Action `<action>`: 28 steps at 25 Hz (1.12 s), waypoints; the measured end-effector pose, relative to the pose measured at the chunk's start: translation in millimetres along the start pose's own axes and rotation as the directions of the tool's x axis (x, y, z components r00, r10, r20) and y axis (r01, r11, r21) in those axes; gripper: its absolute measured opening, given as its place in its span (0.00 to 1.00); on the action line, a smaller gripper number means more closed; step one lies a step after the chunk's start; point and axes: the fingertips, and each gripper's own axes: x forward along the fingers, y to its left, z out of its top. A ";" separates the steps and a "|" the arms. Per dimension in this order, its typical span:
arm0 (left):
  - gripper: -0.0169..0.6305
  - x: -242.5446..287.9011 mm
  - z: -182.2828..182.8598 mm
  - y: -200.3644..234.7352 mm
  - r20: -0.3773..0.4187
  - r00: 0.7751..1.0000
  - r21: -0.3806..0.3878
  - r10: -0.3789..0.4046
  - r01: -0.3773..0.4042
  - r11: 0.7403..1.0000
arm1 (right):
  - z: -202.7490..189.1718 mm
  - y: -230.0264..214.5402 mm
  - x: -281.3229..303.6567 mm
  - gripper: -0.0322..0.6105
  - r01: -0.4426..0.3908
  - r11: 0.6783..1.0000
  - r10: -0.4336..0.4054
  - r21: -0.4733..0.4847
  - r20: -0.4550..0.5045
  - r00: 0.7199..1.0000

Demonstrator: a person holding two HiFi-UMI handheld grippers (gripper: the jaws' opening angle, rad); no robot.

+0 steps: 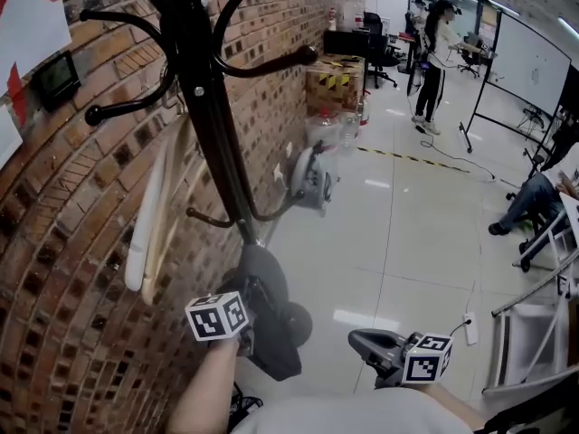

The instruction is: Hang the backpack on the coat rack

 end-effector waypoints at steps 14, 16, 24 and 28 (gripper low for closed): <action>0.17 4.6 -25.1 -11.9 0.014 0.996 0.105 -0.085 0.083 0.991 | 5.5 -1.6 -2.6 0.05 0.023 1.000 -0.023 -0.008 -0.005 1.000; 0.23 3.7 -26.5 -13.3 0.023 0.994 0.111 -0.109 0.106 0.988 | 4.3 2.0 -4.9 0.05 0.007 1.000 -0.007 -0.006 0.003 1.000; 0.46 -12.5 -38.4 -9.8 0.018 0.988 0.101 -0.154 0.152 0.983 | -0.4 12.7 -12.3 0.05 -0.034 0.999 0.034 -0.021 0.006 0.999; 0.46 -36.6 -41.6 -8.8 0.050 0.988 0.072 -0.145 0.141 0.987 | -7.2 17.6 -20.5 0.05 -0.035 0.999 0.035 -0.017 0.015 0.999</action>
